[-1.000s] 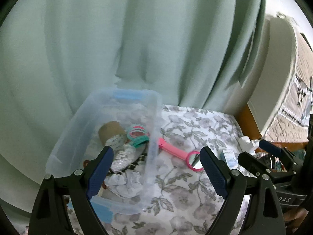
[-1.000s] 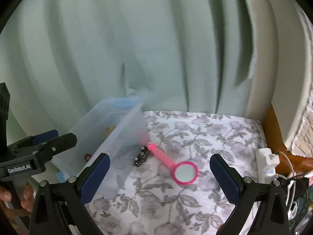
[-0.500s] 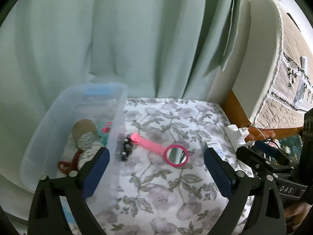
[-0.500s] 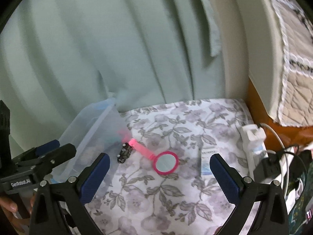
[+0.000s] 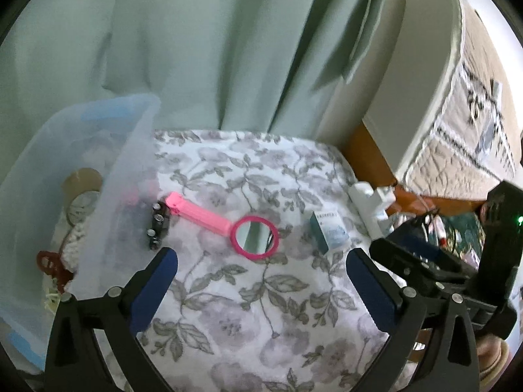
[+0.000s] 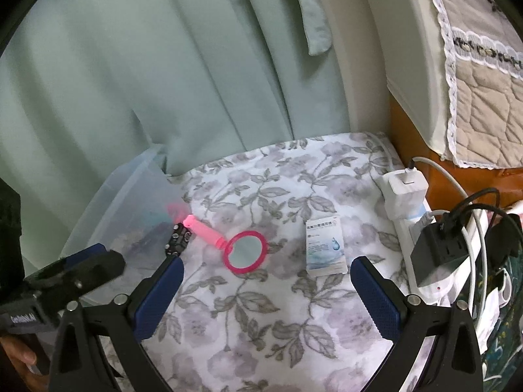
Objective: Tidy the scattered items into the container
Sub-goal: 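Withdraw both tools from the container back toward the pink mirror, then move the left tool over the pink mirror while the right tool approaches the ear-drops box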
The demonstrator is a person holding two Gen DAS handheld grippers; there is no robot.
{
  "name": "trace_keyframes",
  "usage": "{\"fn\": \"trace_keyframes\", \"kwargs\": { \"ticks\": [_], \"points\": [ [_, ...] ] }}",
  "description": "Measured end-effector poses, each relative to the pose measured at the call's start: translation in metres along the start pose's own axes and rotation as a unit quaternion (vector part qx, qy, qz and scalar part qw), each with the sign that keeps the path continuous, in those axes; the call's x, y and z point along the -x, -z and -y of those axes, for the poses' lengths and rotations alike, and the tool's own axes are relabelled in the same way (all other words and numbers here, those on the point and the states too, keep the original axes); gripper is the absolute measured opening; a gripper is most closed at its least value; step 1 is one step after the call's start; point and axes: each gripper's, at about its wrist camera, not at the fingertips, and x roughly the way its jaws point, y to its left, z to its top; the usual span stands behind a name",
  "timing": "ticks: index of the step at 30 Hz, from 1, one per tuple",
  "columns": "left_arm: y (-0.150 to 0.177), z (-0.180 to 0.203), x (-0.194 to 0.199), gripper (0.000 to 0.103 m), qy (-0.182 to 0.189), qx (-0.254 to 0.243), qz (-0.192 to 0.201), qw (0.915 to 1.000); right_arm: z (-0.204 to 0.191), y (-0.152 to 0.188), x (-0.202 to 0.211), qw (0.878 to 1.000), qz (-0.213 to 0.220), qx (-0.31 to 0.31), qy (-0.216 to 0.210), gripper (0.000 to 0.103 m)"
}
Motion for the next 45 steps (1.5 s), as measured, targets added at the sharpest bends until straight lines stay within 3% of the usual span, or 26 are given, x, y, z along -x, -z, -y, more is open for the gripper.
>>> {"fn": "trace_keyframes", "kwargs": {
  "ticks": [7,20,30,45],
  "points": [
    [0.006,0.003,-0.035,0.103,0.009,-0.005,-0.041,0.9991,0.013,0.009,-0.02,0.999,-0.029,-0.01,0.015,0.103],
    [0.02,-0.006,-0.082,0.103,-0.037,-0.025,-0.052,0.9977,0.034,0.023,-0.055,0.997,-0.05,-0.012,0.065,0.103],
    [0.021,-0.007,-0.118,0.103,-0.063,-0.034,-0.096,0.9928,0.044,0.025,-0.082,0.995,-0.077,-0.03,0.06,0.103],
    [0.014,-0.013,-0.164,0.102,-0.067,-0.037,-0.115,0.9905,0.049,0.022,-0.103,0.992,-0.094,-0.036,0.079,0.103]
  ]
}}
